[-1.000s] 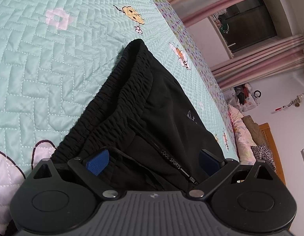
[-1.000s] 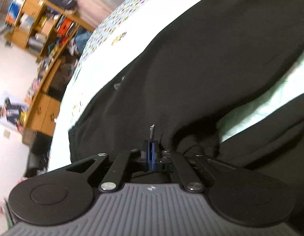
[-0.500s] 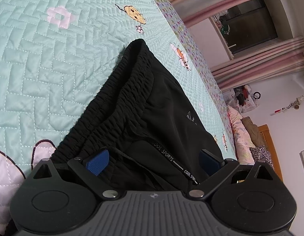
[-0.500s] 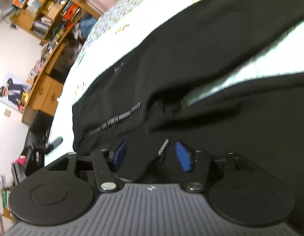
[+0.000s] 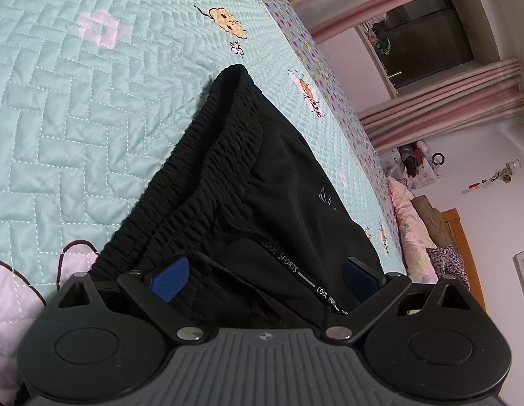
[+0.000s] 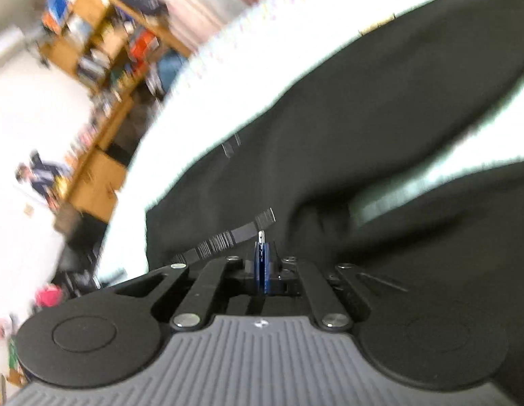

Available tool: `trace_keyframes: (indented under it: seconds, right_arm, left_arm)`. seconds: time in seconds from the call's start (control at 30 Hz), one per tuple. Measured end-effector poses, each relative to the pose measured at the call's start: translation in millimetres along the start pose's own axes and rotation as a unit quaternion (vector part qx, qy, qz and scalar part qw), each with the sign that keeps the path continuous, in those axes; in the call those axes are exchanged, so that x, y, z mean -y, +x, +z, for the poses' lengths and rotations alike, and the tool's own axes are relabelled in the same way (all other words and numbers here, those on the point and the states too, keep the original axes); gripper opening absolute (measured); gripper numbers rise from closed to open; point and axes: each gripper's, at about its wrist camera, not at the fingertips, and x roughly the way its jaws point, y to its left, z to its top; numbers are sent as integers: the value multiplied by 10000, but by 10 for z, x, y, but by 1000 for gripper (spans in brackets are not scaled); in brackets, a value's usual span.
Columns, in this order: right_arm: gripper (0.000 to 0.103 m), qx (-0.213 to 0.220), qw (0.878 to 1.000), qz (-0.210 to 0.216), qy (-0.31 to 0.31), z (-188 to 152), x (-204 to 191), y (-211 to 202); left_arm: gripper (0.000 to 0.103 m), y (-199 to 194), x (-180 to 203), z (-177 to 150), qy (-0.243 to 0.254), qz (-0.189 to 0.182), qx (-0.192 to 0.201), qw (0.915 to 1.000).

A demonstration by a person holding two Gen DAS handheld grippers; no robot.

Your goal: Fold clothes

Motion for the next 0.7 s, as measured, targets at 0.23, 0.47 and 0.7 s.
trace_keyframes:
  seconds: [0.23,0.47,0.7]
  right_arm:
    - [34,351,9992,-192,77,275,284,99]
    - [51,479,9972,-426,-398,283,609,-226]
    - [57,-465,9973,281,-498,431,834,-28]
  left_arm:
    - [97,-9,10,-7,15,15,3,10000]
    - [97,-39,156,-112,162,-51,-88,9998]
    - [102,25,576,-414,877,-337,-626,9936]
